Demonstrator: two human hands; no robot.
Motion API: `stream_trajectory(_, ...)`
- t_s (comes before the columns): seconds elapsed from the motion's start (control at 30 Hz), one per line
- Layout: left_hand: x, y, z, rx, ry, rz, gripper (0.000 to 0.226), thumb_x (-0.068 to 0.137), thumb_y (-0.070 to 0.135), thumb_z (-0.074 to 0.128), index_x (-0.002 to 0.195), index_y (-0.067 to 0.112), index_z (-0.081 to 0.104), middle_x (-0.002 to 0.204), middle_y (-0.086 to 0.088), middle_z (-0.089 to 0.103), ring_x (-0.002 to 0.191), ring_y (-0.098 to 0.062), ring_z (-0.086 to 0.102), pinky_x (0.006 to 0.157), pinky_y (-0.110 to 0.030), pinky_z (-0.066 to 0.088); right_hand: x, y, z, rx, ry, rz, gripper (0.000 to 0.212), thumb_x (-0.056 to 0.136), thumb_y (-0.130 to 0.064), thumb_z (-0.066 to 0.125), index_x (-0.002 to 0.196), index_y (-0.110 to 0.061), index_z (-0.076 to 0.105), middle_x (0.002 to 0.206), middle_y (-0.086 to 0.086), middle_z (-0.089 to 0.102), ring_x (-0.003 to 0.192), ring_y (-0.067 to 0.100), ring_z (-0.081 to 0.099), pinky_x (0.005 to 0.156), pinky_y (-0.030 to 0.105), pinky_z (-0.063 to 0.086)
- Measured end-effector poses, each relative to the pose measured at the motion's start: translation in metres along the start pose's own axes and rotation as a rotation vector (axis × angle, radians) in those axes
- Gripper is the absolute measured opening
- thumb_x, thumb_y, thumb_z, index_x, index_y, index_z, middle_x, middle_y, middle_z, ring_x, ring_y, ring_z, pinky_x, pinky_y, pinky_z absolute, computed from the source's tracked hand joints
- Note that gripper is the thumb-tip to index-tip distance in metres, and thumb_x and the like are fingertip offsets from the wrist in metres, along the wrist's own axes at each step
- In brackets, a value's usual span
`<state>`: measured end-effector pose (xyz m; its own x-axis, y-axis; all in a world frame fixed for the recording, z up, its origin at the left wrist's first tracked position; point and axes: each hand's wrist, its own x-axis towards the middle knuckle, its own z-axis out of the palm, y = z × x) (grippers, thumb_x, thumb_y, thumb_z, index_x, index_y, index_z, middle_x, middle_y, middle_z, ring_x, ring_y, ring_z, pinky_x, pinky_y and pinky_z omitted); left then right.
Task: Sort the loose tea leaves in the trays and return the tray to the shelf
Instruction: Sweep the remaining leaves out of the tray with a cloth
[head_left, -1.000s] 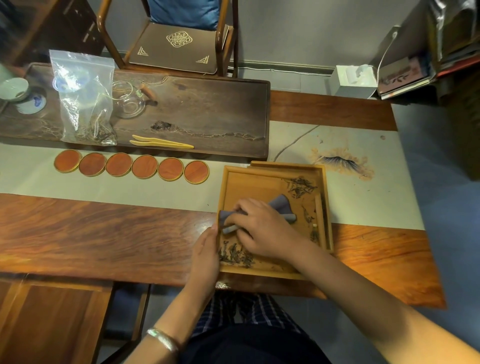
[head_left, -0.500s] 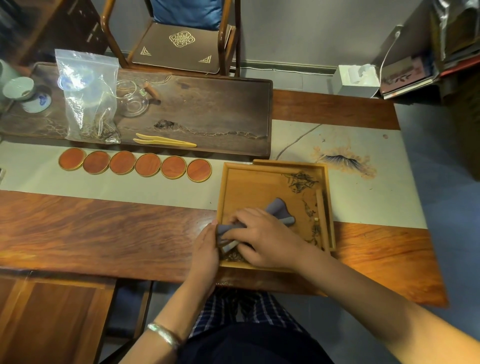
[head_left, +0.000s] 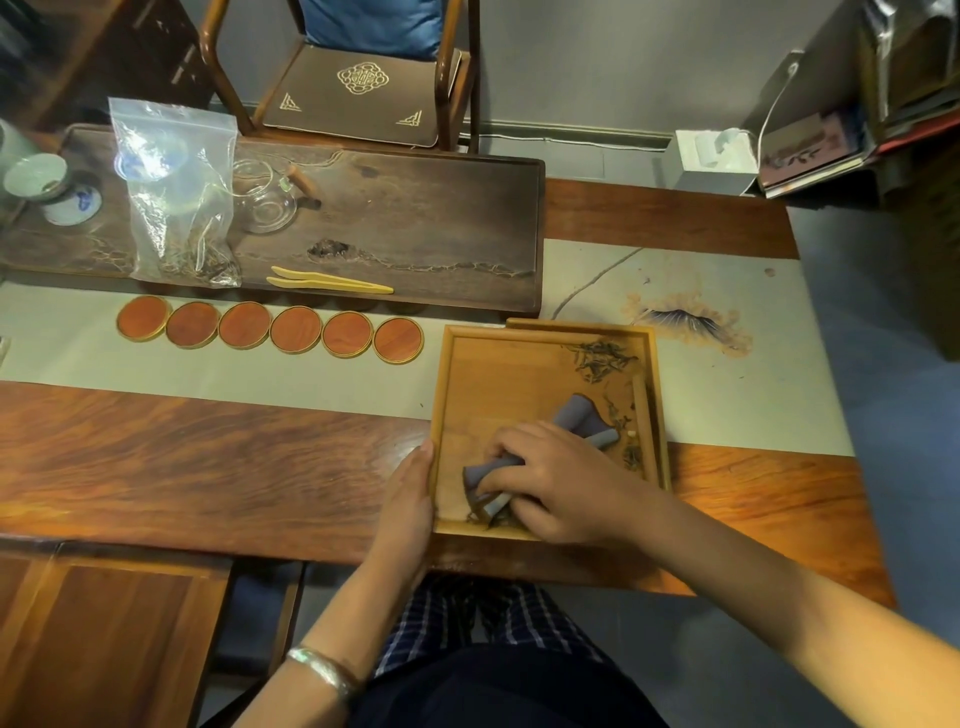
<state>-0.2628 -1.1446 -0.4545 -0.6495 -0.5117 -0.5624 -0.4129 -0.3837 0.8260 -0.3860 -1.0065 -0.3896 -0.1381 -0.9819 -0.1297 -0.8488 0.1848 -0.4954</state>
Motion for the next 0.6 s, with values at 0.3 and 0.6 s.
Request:
stream_trajectory(0.3, 0.002, 0.000, -0.002, -0.052, 0.058, -0.046, 0.048, 0.101, 0.040, 0.038, 0.098, 0.004, 0.071, 0.098, -0.024, 0.071, 0.102, -0.045, 0.063, 0.096, -0.062, 0.045, 0.028, -0.018, 0.009, -0.004, 0.054, -0.054, 0.024, 0.080, -0.008, 0.059, 0.102, -0.011, 0.070, 0.092, 0.012, 0.054, 0.091, 0.027, 0.049, 0.080, 0.036, 0.039)
stream_trajectory(0.6, 0.005, 0.001, -0.005, -0.030, 0.008, 0.021, 0.050, 0.091, 0.051, 0.042, 0.102, 0.013, 0.072, 0.104, -0.019, 0.071, 0.103, -0.042, 0.063, 0.098, -0.061, 0.044, 0.009, -0.006, 0.004, 0.018, -0.012, -0.036, 0.026, 0.078, -0.011, 0.058, 0.100, -0.016, 0.069, 0.099, 0.009, 0.056, 0.093, 0.025, 0.051, 0.082, 0.034, 0.036)
